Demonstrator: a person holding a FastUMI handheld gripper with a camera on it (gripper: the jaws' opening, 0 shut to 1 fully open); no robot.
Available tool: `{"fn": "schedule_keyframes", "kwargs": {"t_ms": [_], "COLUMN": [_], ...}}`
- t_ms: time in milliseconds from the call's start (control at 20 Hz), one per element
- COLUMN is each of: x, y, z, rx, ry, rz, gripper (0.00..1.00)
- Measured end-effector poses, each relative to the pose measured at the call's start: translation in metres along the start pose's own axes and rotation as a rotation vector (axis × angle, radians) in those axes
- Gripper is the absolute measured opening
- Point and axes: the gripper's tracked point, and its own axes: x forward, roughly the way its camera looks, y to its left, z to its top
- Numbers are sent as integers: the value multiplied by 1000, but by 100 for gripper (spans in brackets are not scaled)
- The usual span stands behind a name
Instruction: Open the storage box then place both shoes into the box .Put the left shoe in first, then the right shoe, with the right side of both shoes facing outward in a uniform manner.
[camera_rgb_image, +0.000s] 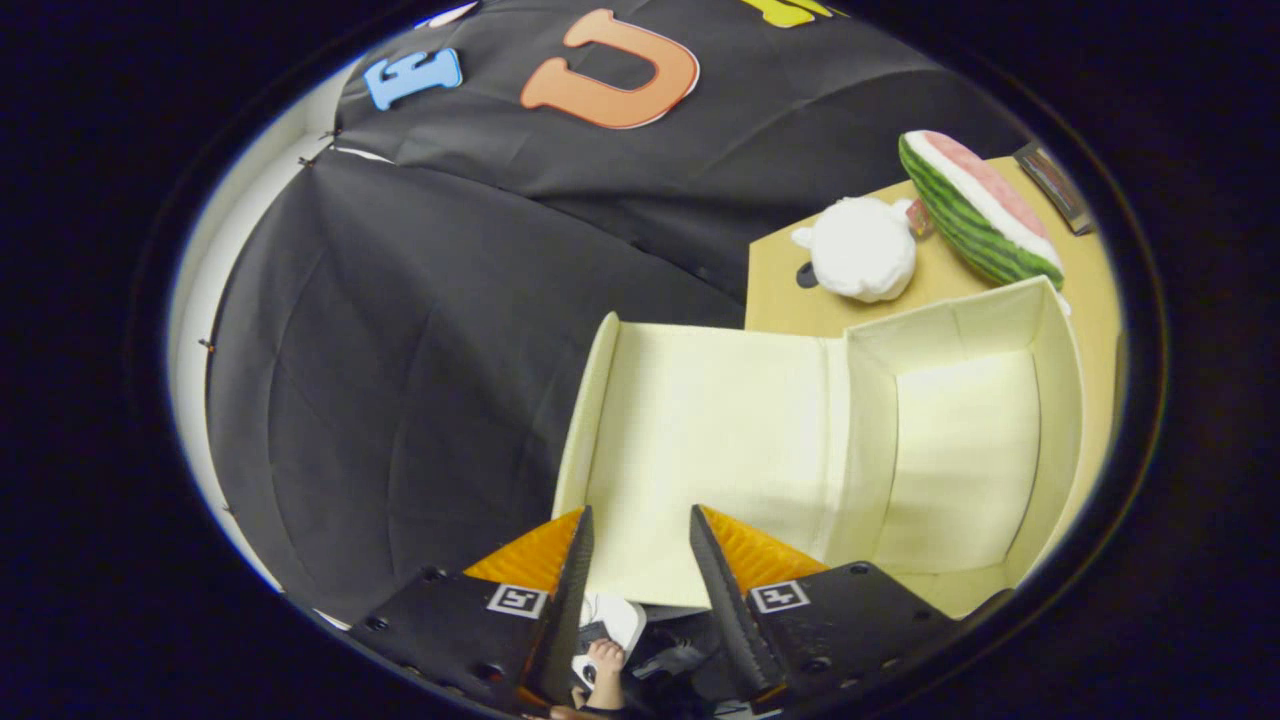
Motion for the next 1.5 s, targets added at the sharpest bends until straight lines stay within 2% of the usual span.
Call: {"fn": "schedule_keyframes", "kwargs": {"t_ms": [150,250,350,500,650,950,1200,1500], "x": [-14,-32,-48,-81,-110,-172,-220,-256], "y": [-5,-19,-31,-70,-107,-194,-276,-361], "z": [-9,-11,-9,4,13,32,42,9], "rx": [-44,-86,-117,-178,-210,-187,-121,-99], "ry": [6,-6,-23,-70,-90,-116,-112,-32], "rz": [18,-18,-49,-164,-233,-346,-454,-588], "gripper": [80,95,95,95,96,96,96,96]}}
